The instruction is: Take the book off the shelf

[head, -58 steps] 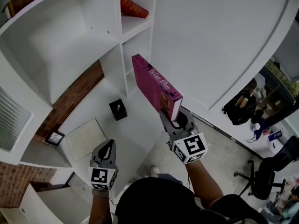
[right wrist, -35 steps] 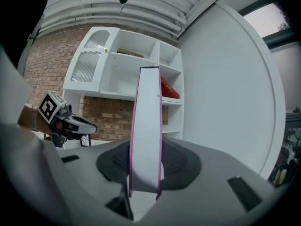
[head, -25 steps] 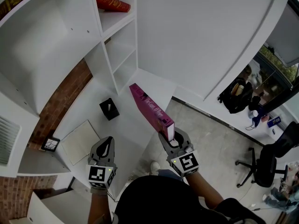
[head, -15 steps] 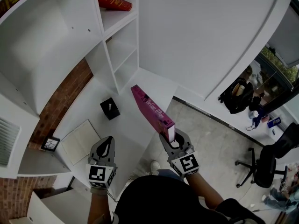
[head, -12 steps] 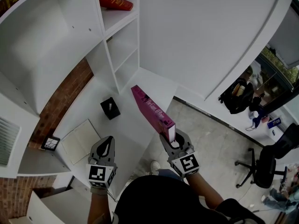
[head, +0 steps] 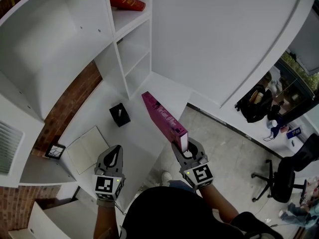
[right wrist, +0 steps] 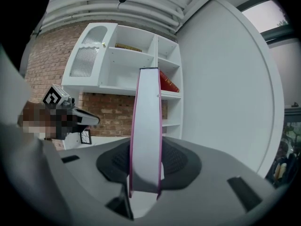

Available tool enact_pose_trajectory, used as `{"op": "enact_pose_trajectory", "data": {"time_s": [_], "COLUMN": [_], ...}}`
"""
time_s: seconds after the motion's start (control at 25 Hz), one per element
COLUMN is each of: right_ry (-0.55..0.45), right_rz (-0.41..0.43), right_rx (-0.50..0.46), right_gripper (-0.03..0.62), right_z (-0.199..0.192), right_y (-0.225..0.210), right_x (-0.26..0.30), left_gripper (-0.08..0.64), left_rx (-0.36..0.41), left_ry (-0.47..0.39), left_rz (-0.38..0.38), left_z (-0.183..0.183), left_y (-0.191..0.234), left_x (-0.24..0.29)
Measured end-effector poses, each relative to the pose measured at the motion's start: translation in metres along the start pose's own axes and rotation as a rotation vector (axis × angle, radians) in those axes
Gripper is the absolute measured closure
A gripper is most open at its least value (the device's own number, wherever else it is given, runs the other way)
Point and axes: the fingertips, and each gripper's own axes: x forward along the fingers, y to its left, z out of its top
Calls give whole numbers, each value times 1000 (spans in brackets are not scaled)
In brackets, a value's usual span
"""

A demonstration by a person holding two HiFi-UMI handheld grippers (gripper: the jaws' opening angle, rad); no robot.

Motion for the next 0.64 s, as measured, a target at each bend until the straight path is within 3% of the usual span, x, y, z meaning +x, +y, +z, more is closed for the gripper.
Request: {"op": "enact_pose_trajectory", "data": {"time_s": [0.64], "right_ry": [-11], "right_rz": [15], "right_rx": [22], "right_gripper": [449], "right_z": [3], "right_y": [8], "right_x": [-1], "left_gripper": [551], "left_rx": [42], "left_ry": [-6], "left_rz": [10], "left_z": [-3], "left_y": [2], "left_x": [-15]}}
